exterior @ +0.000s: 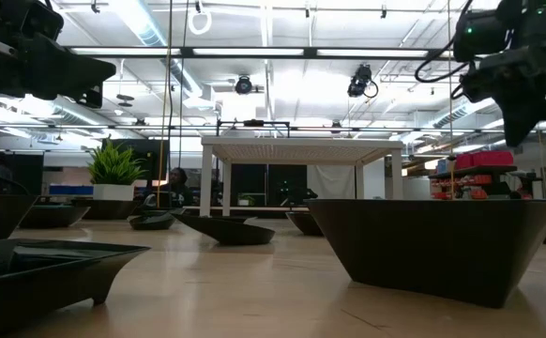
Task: Pick & Place Mini shaped plates
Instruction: Put the distorted square plate on the shelf
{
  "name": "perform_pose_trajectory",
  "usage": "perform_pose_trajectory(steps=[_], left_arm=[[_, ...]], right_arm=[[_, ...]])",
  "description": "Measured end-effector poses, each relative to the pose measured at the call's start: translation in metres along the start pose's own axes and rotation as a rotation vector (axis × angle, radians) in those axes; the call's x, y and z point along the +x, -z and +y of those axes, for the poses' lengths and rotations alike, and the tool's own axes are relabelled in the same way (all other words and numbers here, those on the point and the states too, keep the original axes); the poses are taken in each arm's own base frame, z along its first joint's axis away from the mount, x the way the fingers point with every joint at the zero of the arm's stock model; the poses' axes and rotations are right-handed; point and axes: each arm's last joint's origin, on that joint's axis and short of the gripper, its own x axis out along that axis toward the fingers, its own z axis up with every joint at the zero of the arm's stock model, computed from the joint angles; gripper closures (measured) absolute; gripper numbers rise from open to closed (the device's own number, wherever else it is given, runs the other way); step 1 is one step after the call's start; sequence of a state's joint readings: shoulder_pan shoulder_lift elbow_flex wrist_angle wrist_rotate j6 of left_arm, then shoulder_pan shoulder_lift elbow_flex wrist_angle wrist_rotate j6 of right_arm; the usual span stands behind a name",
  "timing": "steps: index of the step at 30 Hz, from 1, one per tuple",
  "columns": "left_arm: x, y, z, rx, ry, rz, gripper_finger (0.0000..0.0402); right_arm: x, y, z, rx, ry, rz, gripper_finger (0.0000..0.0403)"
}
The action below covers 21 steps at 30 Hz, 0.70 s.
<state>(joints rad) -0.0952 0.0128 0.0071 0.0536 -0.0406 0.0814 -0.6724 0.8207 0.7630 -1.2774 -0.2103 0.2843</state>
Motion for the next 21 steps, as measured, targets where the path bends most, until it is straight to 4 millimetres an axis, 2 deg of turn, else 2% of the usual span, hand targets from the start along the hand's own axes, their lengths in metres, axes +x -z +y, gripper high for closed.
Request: perform_pose_trajectory(steps=[5,13,21], left_arm=[[0.000,0.000,0.000,0.000,0.000,0.000,0.0399],[0.000,0.000,0.000,0.000,0.000,0.000,0.0399],[0.000,0.000,0.000,0.000,0.000,0.000,0.0399]], right_arm=[[0.001,0.000,0.000,0.072,0.001,0.002,0.0382],[0.003,-0.003,0.000,0.076,-0.007,0.009,0.0374],[0.007,-0.010,0.002,0.080,-0.005,-0.007,0.0311]])
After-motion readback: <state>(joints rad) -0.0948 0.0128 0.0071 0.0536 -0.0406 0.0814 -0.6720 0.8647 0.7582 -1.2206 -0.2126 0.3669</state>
